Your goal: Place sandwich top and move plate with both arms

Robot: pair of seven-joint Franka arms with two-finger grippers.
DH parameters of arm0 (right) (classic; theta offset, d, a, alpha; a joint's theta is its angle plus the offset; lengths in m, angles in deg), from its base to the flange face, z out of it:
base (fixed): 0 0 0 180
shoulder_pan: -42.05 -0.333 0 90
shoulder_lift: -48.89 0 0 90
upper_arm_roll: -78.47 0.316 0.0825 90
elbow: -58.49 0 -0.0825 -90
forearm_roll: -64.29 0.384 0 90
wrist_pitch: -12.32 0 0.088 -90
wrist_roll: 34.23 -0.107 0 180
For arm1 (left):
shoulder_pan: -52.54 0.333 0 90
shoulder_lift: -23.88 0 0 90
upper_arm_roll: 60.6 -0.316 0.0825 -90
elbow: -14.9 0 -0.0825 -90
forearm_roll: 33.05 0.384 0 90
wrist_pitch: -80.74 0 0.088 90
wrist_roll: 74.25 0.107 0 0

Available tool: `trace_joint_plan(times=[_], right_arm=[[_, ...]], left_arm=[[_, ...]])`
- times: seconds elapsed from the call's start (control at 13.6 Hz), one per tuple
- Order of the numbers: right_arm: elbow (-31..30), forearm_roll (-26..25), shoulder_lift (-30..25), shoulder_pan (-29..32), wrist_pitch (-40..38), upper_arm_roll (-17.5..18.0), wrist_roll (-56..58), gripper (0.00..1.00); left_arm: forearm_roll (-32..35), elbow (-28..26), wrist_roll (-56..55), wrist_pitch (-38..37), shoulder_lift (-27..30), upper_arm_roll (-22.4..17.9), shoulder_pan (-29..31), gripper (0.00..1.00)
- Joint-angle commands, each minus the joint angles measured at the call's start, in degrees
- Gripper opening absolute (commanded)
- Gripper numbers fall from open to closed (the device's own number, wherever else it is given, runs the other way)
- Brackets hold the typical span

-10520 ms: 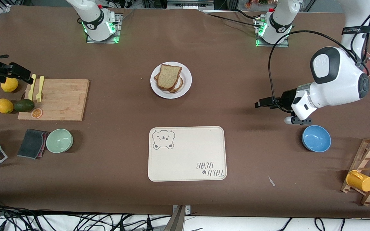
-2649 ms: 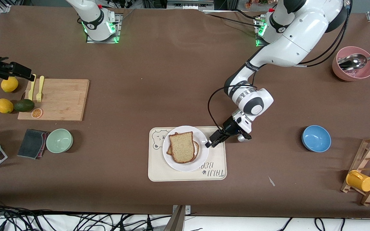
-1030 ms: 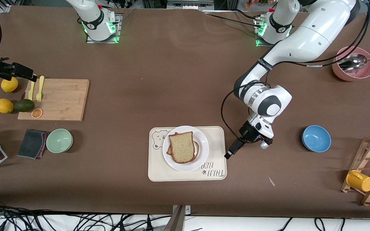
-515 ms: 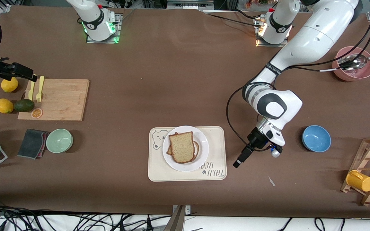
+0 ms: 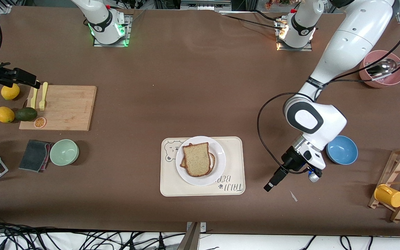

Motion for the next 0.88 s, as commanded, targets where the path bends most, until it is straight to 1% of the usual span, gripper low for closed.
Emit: trace_joint_plan(times=[0.0,0.22,0.37,0.59,0.66,0.81], right_arm=[[0.35,0.87,-0.3,0.26,-0.57,0.23,0.49,1.0],[0.35,0.95,-0.48,0.26,-0.75,0.23,0.75,1.0],[0.35,0.96,-0.48,0.26,-0.75,0.14,1.19,1.0],[0.44,0.61,-0.66,0.26,-0.75,0.14,1.2,1.0],[0.44,0.78,-0.66,0.26,-0.75,0.06,1.28,1.0],[0.52,0.78,-0.66,0.26,-0.75,0.05,1.28,1.0]], left_arm=[[9.25,-2.64,-5.64,-9.76,4.9,-5.79,-0.03,1.0],[19.8,-2.82,-7.84,-19.17,6.57,-10.53,0.15,1.0],[28.84,-2.82,-12.13,-25.15,8.41,-12.91,0.15,1.0],[41.51,-4.13,-17.42,-34.02,12.62,-14.85,0.68,1.0],[43.89,-5.01,-18.47,-37.36,14.64,-15.64,0.76,1.0],[48.03,-7.81,-18.57,-41.16,19.12,-17.13,0.94,1.0]])
